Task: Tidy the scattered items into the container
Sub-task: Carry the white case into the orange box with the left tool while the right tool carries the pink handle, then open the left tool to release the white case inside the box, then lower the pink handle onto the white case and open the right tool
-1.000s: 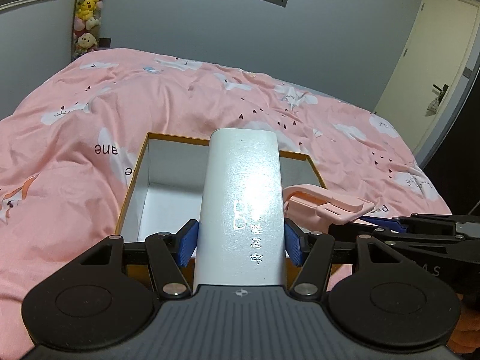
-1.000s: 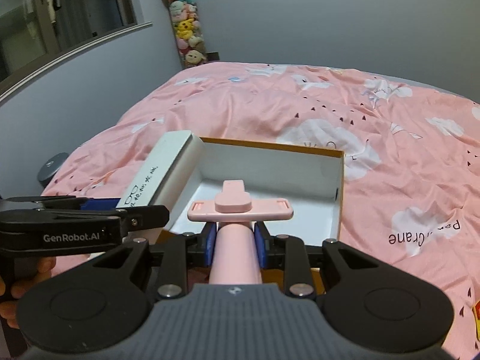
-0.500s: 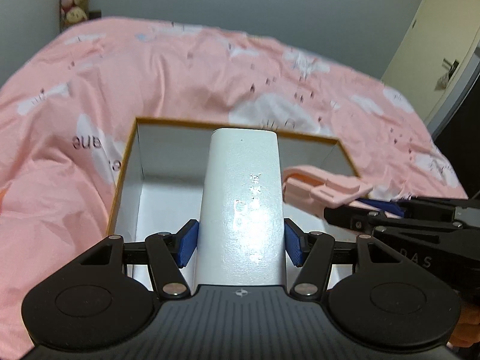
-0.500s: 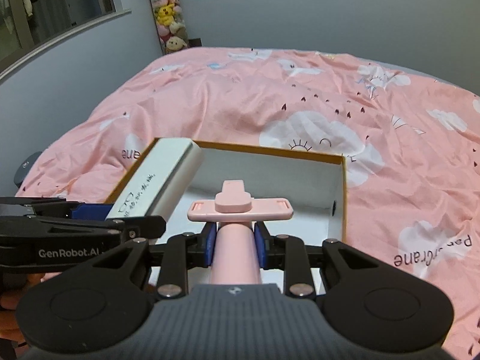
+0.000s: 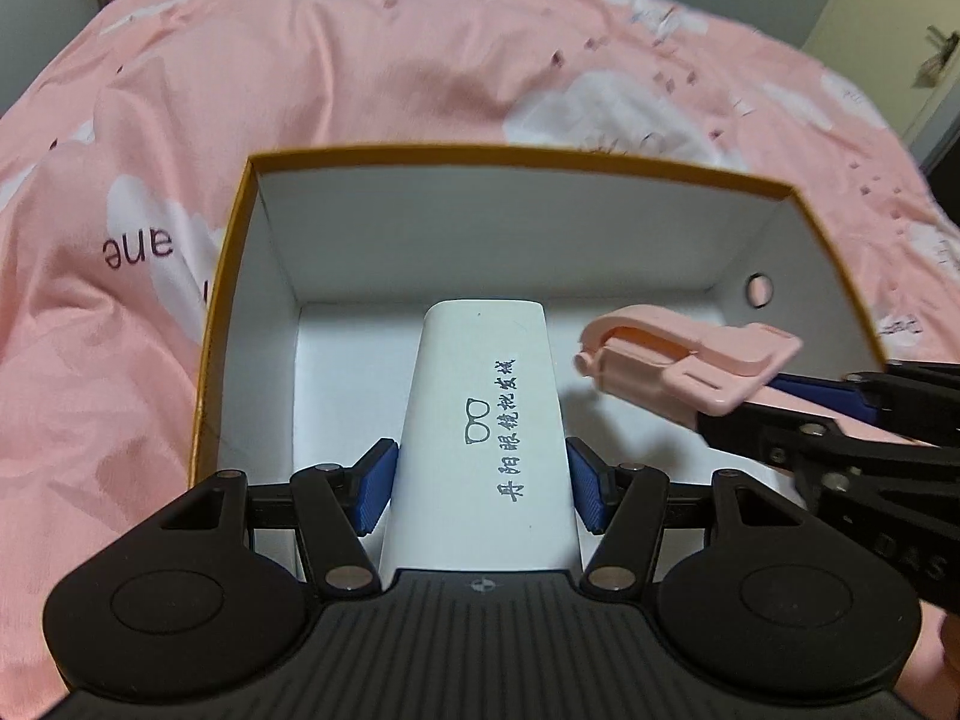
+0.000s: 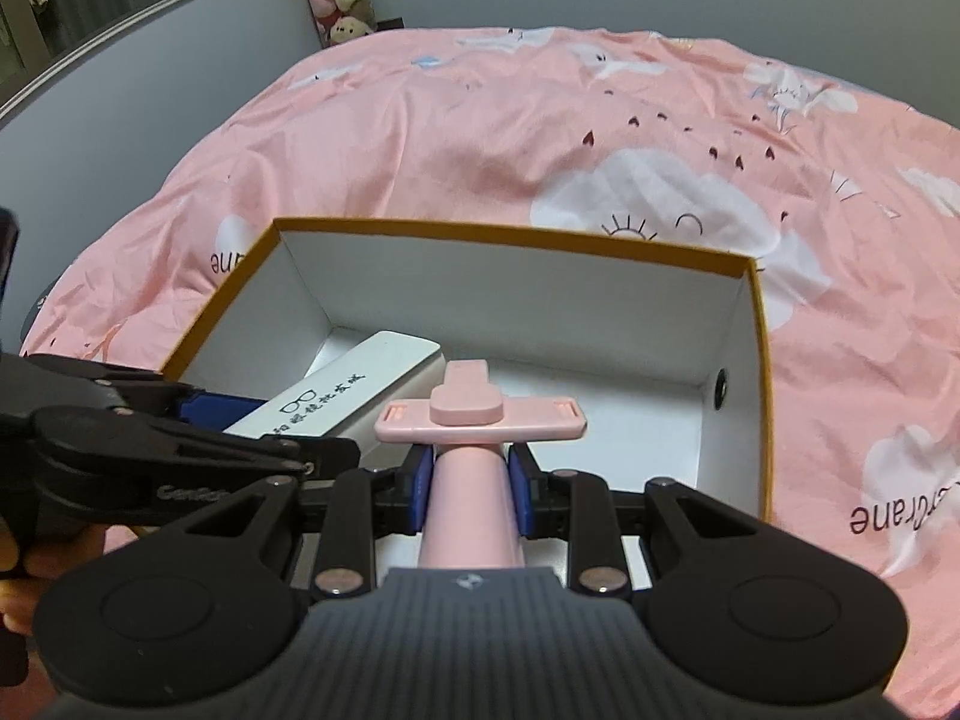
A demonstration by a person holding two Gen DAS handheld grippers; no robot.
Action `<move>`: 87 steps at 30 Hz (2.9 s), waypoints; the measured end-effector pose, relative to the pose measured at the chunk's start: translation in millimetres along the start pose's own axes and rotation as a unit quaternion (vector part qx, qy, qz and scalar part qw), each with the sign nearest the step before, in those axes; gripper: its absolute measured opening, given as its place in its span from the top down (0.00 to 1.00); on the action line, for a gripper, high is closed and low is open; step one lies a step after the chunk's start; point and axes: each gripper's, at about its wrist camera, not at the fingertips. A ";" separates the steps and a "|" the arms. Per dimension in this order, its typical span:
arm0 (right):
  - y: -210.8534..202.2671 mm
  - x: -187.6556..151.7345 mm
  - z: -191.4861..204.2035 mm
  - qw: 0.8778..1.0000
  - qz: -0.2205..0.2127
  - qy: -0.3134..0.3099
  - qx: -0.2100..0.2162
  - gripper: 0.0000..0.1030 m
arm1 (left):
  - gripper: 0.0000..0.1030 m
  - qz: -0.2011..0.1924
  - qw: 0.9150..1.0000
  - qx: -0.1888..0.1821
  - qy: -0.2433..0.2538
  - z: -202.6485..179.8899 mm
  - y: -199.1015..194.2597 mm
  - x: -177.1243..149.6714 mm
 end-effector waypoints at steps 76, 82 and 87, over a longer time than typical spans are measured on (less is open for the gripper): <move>48.3 17.3 8.6 0.971 0.064 0.211 0.098 0.72 | 0.82 -0.050 0.996 -0.031 -0.071 109.6 -37.3 -23.1; 33.5 28.3 7.4 0.966 0.028 0.231 0.113 0.71 | 0.82 -0.052 0.994 -0.047 -0.080 115.6 -38.6 -25.9; 35.9 38.6 18.2 0.965 0.002 0.231 0.122 0.72 | 0.82 -0.053 0.994 -0.049 -0.080 115.7 -37.4 -26.6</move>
Point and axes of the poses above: each gripper's, at about its wrist camera, not at the fingertips, and y roughly the way its jaws point, z to its left, x to its top, and after that the axes turned 9 degrees about x, right-handed
